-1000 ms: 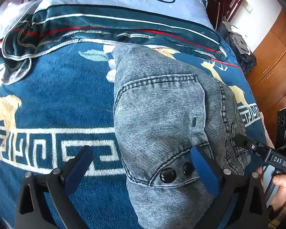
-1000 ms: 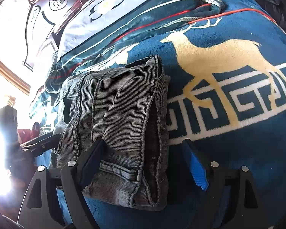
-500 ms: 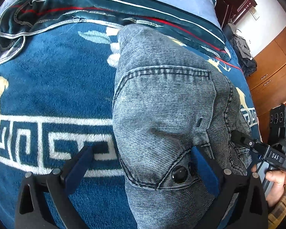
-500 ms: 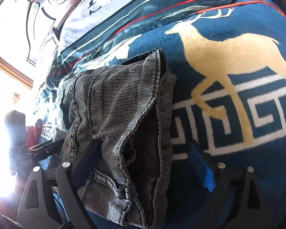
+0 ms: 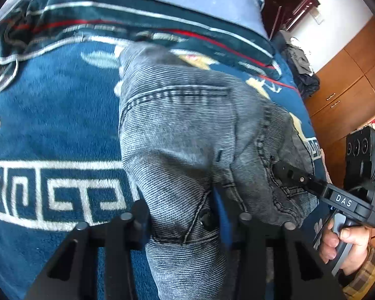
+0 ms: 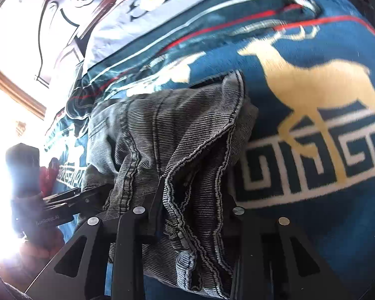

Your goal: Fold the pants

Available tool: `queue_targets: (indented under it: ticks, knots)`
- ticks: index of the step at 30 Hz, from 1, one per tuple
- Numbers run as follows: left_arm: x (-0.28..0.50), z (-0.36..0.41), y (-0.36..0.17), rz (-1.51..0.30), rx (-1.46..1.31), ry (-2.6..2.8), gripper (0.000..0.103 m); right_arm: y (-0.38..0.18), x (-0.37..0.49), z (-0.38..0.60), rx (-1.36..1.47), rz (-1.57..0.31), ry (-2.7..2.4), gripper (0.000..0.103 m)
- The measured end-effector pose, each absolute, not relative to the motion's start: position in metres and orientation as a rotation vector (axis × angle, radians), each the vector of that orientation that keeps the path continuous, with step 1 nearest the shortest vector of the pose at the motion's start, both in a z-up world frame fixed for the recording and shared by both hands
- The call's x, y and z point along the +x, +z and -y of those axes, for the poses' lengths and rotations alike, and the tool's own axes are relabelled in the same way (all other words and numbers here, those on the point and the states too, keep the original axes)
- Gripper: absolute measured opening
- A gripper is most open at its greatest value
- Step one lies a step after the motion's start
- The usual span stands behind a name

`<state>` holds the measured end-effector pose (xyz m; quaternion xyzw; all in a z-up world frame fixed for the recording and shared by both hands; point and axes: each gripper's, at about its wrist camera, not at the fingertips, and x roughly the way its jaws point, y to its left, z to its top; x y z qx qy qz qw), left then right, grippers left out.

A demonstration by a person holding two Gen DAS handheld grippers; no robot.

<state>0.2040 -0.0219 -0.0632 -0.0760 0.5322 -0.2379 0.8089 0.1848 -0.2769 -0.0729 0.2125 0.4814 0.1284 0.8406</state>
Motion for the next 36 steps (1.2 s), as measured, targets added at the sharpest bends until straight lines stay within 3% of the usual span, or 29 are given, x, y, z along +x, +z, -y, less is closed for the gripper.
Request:
queue_targets:
  ticks: [17, 36]
  knots:
    - [0.228, -0.014, -0.003, -1.005, -0.121, -0.446, 0.039, -0.022, 0.214, 0.226, 0.377, -0.91, 0.336, 0.027]
    - [0.299, -0.022, -0.034, -1.007, -0.038, -0.375, 0.039, -0.048, 0.288, 0.2, 0.312, -0.908, 0.299, 0.028]
